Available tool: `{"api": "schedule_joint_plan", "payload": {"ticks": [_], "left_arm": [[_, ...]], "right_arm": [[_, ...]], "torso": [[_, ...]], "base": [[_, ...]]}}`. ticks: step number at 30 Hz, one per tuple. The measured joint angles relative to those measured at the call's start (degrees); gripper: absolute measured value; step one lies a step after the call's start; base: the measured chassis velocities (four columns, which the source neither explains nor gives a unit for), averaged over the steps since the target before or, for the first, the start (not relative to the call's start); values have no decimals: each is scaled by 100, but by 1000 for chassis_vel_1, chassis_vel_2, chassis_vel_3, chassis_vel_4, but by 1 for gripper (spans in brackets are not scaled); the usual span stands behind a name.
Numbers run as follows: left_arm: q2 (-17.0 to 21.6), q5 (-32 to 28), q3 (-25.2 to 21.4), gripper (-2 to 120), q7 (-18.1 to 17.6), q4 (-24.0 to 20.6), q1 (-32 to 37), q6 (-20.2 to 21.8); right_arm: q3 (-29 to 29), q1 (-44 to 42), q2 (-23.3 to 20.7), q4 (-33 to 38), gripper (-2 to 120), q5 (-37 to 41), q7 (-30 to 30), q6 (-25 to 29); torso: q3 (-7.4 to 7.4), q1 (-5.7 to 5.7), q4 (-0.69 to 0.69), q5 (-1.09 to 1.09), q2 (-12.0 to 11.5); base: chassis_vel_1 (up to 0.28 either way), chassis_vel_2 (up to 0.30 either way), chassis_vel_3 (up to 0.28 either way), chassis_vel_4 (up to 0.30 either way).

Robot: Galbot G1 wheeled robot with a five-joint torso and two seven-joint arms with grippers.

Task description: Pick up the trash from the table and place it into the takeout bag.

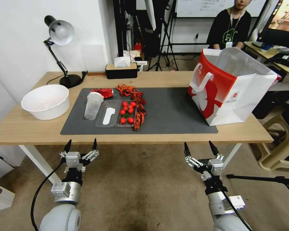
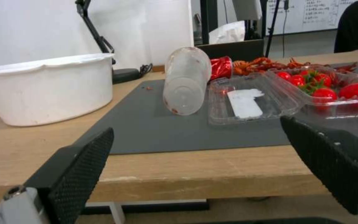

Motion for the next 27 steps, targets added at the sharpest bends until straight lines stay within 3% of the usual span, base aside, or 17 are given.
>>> {"api": "schedule_joint_plan", "payload": {"ticks": [10, 19, 27], "left_arm": [[180, -46, 28, 100, -3, 0, -109, 20], [975, -638, 284, 100, -47, 474, -1180, 333], [1423, -1293, 592, 100, -91, 833, -1951, 697]], "right_arm": [[-9, 109, -7, 38, 100, 0, 8, -42], [-28, 180, -5, 199, 100, 3, 41, -240], [5, 199, 9, 253, 100, -10, 70, -336]], "torso": [[0, 0, 0, 0, 0], [0, 0, -1, 0, 0], [0, 0, -1, 0, 0]], "base": [[0, 0, 0, 0], [0, 0, 0, 0], [0, 0, 0, 0]]}}
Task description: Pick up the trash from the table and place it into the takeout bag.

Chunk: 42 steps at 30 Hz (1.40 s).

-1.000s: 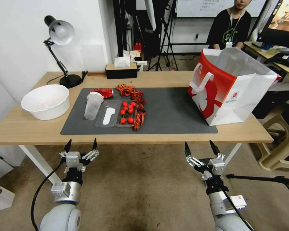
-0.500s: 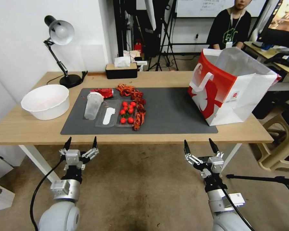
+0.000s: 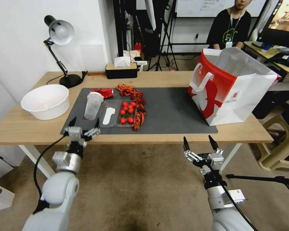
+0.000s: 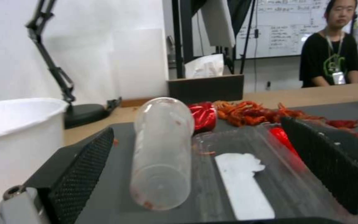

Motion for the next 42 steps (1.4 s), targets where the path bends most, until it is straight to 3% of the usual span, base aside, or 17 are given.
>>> {"api": "schedule_joint_plan", "payload": {"ticks": [12, 22, 33, 42], "left_arm": [[481, -540, 552, 100, -278, 745, -839, 616], [665, -428, 706, 100, -270, 1362, -1247, 594], [761, -375, 763, 100, -281, 1582, -1459, 585], [847, -345, 774, 68, -289, 1625, -1440, 643]], "right_arm": [[41, 1, 50, 36, 100, -23, 23, -50], [69, -4, 55, 33, 100, -31, 29, -49], [69, -6, 58, 29, 100, -36, 34, -44], [57, -3, 68, 29, 100, -64, 39, -38]], "torso": [[0, 0, 0, 1, 0], [0, 0, 0, 0, 0], [-1, 0, 0, 0, 0], [-1, -1, 0, 0, 0]], "base": [[0, 0, 0, 0], [0, 0, 0, 0], [0, 0, 0, 0], [0, 0, 0, 0]]}}
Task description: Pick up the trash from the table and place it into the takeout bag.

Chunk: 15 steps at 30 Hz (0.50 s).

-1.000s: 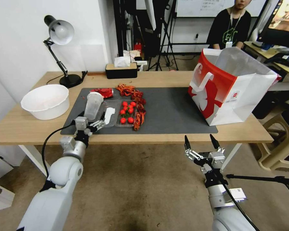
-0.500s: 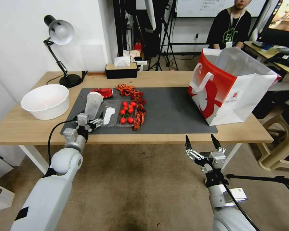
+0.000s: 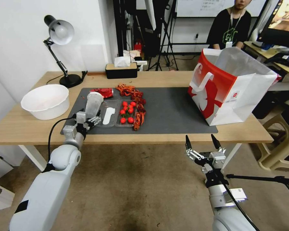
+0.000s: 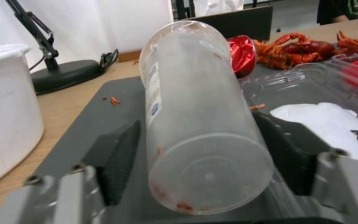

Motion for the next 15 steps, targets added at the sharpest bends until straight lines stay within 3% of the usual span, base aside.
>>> {"api": "schedule_joint_plan", "payload": {"ticks": [4, 15], "left_arm": [[22, 1, -6, 54, -1, 0, 24, 12], [65, -2, -8, 54, 3, -100, 39, -119]], "right_arm": [[-13, 3, 3, 0, 100, -14, 2, 0], [-28, 14, 10, 30, 100, -38, 5, -1]], "torso": [[0, 0, -1, 0, 0], [0, 0, 1, -2, 1]], "base": [[0, 0, 0, 0], [0, 0, 0, 0]]}}
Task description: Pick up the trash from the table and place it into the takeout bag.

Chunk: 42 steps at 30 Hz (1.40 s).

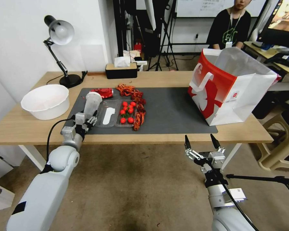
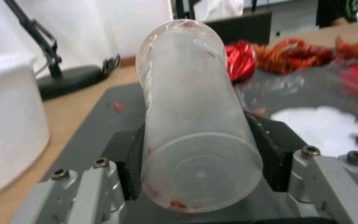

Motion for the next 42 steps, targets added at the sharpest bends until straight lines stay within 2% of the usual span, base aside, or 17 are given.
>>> {"api": "schedule_joint_plan", "payload": {"ticks": [15, 26, 28, 30, 31, 33, 34, 36, 39, 40, 42], "left_arm": [[130, -492, 412, 54, 105, -386, -368, -318], [397, -1430, 1208, 54, 280, -809, -1121, -432], [555, -1946, 1789, 54, 518, -877, -1683, -520], [579, -2054, 1948, 54, 578, -867, -1825, -547], [615, -2348, 2426, 54, 684, -776, -2254, -607], [575, -2573, 2902, 54, 746, -622, -2752, -648], [575, -2573, 2902, 54, 746, -622, -2752, -648], [405, -2724, 3361, 54, 793, -362, -3335, -669], [259, -2868, 3630, 54, 797, -199, -3685, -670], [130, -2999, 3880, 54, 778, -79, -3954, -666], [81, -3047, 3967, 54, 767, -48, -4049, -664]], "right_arm": [[-3, -1, -3, 62, 100, 0, 1, -27], [23, -20, 1, 104, 100, 0, 15, -67], [54, -23, 6, 130, 100, -2, 23, -99], [58, -24, 6, 137, 100, -2, 25, -107], [81, -26, 3, 151, 100, -3, 36, -123], [105, -30, -10, 161, 100, -5, 43, -137], [105, -30, -10, 161, 100, -5, 43, -137], [128, -32, -19, 171, 100, -18, 53, -157], [137, -28, -30, 176, 100, -31, 59, -178], [137, -14, -53, 176, 100, -41, 63, -200], [137, -8, -63, 176, 100, -43, 65, -207]], "torso": [[0, 0, -3, 2, 0], [0, 0, -1, 2, 0], [0, 0, -2, 3, -1], [0, 0, -1, 2, 0], [0, 0, -1, 2, -1], [0, 1, -2, 1, -1], [0, 1, -2, 1, -1], [1, 1, -2, 2, -2], [1, 1, -1, 2, -2], [1, 1, 0, 2, -2], [1, 1, -1, 2, -2]], "base": [[0, 0, 0, 0], [0, 0, 0, 0], [0, 0, 0, 0], [0, 0, 0, 0], [0, 0, 0, 0], [0, 0, 0, 0], [0, 0, 0, 0], [0, 0, 0, 0], [0, 0, 0, 0], [0, 0, 0, 0], [0, 0, 0, 0]]}}
